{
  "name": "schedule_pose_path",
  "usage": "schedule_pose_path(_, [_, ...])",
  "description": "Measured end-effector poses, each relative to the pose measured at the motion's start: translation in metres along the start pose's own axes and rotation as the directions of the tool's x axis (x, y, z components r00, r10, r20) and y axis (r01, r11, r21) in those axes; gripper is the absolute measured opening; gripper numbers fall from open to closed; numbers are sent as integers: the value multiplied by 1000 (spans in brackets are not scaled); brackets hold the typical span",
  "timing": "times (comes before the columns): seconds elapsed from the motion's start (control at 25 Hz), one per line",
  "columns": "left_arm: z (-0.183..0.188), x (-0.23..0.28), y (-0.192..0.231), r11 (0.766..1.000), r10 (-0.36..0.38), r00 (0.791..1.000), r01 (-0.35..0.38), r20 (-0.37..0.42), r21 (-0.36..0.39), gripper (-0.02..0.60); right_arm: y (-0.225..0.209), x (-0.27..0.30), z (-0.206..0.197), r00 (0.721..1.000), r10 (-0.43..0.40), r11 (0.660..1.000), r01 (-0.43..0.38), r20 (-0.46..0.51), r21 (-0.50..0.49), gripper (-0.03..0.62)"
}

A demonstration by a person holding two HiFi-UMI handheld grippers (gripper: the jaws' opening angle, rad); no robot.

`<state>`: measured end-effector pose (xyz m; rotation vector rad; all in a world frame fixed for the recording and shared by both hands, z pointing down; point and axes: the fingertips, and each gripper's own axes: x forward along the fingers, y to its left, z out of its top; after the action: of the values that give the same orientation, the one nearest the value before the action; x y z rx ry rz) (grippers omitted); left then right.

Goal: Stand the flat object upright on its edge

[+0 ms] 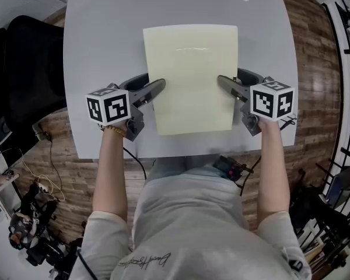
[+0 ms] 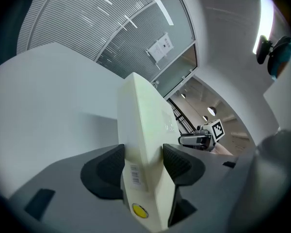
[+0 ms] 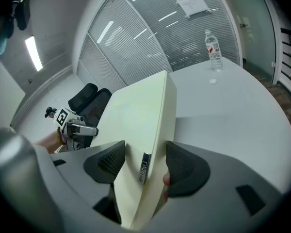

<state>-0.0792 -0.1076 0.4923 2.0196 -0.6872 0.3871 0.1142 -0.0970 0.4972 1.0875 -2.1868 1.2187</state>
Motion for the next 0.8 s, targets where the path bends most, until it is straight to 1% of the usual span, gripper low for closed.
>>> schedule_pose_path(0.24, [15, -2, -3, 1000, 1, 1000, -2, 27, 31, 261, 4, -4, 19, 999, -12, 998, 14, 38, -54, 276])
schedule_pose_path(0.44, [42, -8, -8, 998, -1, 997, -3, 72, 57, 261, 9, -8, 49, 997, -2, 995, 10, 82, -98, 275])
schedule_pose_path(0.68, [71, -14, -18, 990, 18, 995, -32, 101, 138, 259, 14, -16, 76, 990, 0, 987, 23, 141, -158, 273])
schedule_pose_path(0.8, [82, -16, -19, 984, 16, 992, -37, 123, 172, 258, 15, -16, 88, 986, -3, 983, 34, 167, -182, 272])
